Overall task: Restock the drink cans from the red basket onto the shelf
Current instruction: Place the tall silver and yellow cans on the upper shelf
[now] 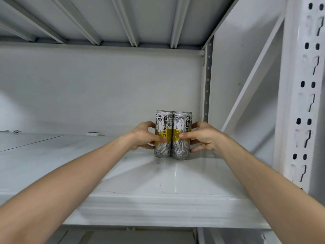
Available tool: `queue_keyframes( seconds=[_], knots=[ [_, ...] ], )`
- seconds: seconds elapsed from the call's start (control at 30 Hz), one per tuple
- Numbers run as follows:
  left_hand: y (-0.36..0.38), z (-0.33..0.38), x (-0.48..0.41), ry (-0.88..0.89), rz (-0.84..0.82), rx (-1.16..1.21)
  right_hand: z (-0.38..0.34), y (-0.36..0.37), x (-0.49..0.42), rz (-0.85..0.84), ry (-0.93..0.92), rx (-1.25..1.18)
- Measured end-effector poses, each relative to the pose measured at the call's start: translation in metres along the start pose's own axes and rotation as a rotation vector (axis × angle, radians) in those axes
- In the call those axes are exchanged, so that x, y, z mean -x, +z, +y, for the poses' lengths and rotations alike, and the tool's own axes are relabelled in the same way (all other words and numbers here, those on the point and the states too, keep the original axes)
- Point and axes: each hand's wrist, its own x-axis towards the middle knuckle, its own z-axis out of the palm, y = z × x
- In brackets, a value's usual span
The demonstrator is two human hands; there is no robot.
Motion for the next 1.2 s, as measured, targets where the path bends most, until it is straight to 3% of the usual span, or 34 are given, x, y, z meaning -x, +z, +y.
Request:
queue_keyframes(
  seconds=[0.87, 0.97, 1.07, 1.2],
  knots=[
    [0.002, -0.016, -0.025, 0.05, 0.034, -0.022, 0.016, 0.0, -0.025, 0.02, -0.031, -0.004],
    [0.002, -0.015, -0.021, 0.137, 0.121, -0.31, 0.02, 0.004, -0.024, 0.091, -0.091, 0.099],
    [0.0, -0.012, -0.01, 0.231, 0.201, -0.826, 0.017, 0.008, -0.016, 0.258, -0.21, 0.506],
    [-0.007, -0.008, 0.012, 0.243, 0.209, -1.171, 0.013, 0.015, 0.007, 0.377, -0.272, 0.856]
  ],
)
